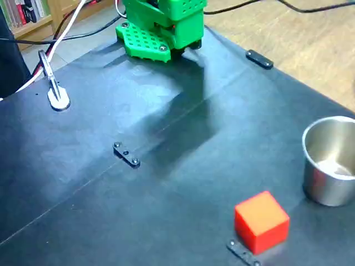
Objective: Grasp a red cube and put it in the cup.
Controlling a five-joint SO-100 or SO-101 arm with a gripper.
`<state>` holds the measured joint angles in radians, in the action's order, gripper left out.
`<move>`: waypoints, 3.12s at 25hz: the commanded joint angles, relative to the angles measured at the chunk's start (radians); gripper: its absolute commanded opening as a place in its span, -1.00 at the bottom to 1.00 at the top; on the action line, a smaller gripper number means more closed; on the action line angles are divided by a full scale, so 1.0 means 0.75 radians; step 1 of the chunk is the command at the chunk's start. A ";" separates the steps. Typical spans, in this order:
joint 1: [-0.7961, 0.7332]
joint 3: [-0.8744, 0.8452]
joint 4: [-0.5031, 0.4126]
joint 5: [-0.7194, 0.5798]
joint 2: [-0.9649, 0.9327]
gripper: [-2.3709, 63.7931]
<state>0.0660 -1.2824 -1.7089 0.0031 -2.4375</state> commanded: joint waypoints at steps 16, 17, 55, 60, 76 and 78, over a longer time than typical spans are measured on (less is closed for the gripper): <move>0.331 -0.180 0.325 0.006 0.417 0.20; 0.374 -0.180 0.380 0.002 0.470 0.20; 0.497 0.644 0.317 -0.321 1.845 0.23; 0.497 0.646 0.337 -0.340 1.886 0.23; 0.487 0.646 0.450 -0.403 1.918 0.23; 0.483 0.644 0.442 -0.403 1.929 0.23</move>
<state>0.4418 -0.8345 -1.3821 -0.2945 -0.9787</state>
